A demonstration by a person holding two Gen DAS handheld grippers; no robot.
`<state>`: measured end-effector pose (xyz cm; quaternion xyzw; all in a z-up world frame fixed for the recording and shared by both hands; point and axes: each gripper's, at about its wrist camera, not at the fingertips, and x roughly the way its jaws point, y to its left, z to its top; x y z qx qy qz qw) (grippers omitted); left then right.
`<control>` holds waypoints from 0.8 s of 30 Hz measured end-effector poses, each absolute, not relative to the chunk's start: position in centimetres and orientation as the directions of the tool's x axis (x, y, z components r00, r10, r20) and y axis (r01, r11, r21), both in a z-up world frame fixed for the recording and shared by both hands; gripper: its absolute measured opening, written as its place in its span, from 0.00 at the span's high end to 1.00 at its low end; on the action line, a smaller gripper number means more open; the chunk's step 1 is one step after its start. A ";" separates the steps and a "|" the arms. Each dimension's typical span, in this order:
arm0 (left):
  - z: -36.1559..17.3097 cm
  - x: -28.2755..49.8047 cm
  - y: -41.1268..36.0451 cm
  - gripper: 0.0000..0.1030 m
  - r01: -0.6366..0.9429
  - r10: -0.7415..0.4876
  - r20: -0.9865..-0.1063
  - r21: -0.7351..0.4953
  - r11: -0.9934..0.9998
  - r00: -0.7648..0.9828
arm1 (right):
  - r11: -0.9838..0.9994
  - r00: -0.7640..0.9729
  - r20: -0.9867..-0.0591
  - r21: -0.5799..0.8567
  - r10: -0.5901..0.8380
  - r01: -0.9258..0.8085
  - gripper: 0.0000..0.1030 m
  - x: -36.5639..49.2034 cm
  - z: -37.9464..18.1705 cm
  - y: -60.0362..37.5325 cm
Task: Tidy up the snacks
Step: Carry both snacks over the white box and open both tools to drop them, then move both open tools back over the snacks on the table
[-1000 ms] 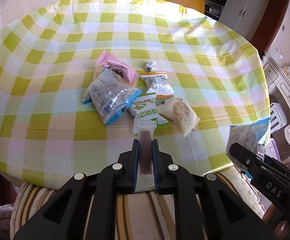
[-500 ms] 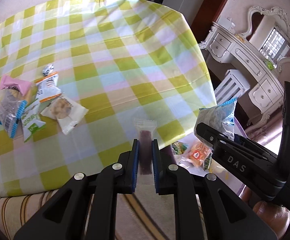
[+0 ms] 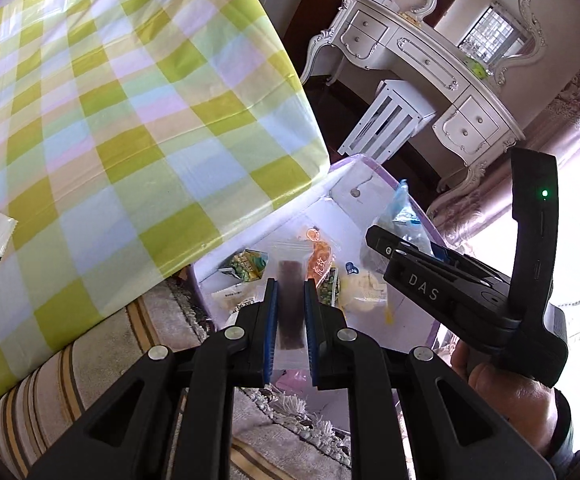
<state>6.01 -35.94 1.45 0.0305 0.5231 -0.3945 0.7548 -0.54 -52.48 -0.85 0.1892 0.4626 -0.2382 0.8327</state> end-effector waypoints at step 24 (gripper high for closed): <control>1.9 6.3 -35.6 0.52 0.620 -0.582 -0.799 -0.381 0.686 0.153 | 0.795 0.462 -0.850 0.090 -0.252 0.600 0.27 -0.4 0.0 -52.5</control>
